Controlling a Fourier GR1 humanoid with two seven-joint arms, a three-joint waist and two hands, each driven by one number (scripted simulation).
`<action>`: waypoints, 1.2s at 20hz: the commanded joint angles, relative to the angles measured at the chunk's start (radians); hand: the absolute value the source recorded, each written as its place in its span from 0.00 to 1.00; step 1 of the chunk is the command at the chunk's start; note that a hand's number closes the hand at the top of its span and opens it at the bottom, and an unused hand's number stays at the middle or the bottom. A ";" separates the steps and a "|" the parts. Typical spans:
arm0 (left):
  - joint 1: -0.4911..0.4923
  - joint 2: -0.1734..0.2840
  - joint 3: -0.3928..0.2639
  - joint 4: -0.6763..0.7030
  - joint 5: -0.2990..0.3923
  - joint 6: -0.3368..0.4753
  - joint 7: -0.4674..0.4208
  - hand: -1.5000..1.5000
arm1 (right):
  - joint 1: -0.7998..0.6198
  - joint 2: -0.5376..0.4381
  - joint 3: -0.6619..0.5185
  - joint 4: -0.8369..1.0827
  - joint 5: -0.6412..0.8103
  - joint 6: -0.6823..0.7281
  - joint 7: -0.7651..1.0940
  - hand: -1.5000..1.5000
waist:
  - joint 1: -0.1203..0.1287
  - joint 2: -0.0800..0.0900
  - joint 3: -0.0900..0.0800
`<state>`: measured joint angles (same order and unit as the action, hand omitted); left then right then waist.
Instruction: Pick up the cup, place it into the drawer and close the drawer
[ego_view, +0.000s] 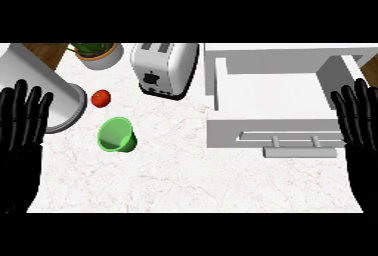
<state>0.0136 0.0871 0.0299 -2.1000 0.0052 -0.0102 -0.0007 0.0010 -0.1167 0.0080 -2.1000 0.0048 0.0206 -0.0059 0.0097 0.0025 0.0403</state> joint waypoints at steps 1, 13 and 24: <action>0.034 0.023 -0.003 -0.055 0.012 -0.034 0.003 0.00 | -0.010 -0.008 -0.016 -0.002 -0.055 0.027 0.030 0.00 | -0.004 -0.004 -0.040; -0.148 -0.038 0.022 0.279 0.213 -0.107 -0.033 0.00 | -0.019 0.024 -0.012 0.077 -0.116 0.068 0.037 0.00 | -0.011 -0.002 -0.040; -0.198 -0.024 0.053 0.375 0.217 -0.107 -0.079 0.00 | -0.091 0.047 0.016 0.075 -0.099 0.063 0.100 0.00 | -0.010 -0.002 -0.040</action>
<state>-0.1922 0.0562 0.0643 -1.7837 0.2181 -0.0924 -0.0154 -0.0655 -0.0683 0.0236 -2.0470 -0.0942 0.0696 0.0991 -0.0013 -0.0001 0.0002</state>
